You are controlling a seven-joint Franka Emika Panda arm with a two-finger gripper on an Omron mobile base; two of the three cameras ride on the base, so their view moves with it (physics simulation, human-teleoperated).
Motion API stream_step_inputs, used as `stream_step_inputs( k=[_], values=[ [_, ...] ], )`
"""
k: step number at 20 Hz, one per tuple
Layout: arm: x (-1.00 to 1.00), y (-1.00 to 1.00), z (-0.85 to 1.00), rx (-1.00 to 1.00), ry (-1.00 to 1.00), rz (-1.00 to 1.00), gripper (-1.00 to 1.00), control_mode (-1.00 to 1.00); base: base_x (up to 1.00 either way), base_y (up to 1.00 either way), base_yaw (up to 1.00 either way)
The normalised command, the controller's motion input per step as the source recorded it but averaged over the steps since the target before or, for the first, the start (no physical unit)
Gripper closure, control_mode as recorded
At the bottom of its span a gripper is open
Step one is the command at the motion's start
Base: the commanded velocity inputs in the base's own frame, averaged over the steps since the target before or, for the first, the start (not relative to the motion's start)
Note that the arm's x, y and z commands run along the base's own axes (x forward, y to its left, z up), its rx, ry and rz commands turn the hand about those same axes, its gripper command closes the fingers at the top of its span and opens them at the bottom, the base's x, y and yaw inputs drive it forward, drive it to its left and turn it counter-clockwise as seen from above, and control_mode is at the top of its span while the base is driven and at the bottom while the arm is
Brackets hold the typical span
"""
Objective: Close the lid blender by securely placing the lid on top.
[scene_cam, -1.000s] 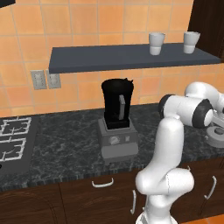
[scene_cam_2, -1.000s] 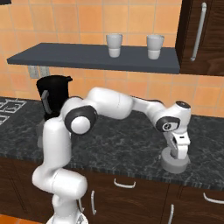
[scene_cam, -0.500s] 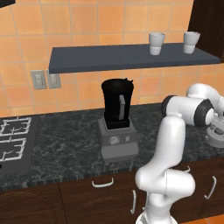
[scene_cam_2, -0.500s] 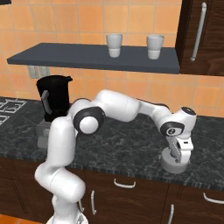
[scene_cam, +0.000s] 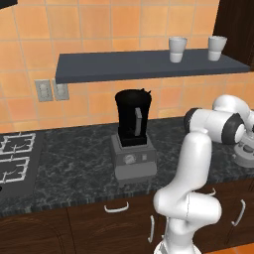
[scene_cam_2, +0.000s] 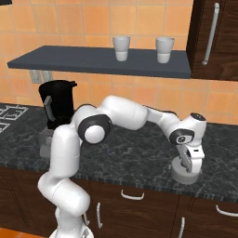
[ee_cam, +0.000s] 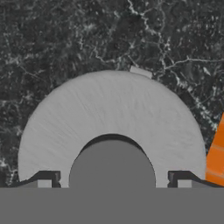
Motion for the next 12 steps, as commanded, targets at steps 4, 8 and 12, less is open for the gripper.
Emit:
stream_step_inputs(
  k=[4, 8, 12],
  values=[
    [0.00, 0.00, -0.20, 0.00, -0.07, 0.00, 1.00, -1.00, 0.00, 0.00, 0.00],
    [-0.06, -0.06, -0.20, 0.00, -0.05, 0.00, 1.00, -1.00, 0.00, 0.00, 0.00],
    [0.12, 0.20, -0.10, 0.00, 0.00, 0.00, 1.00, -1.00, 0.00, 0.00, 0.00]
  ],
)
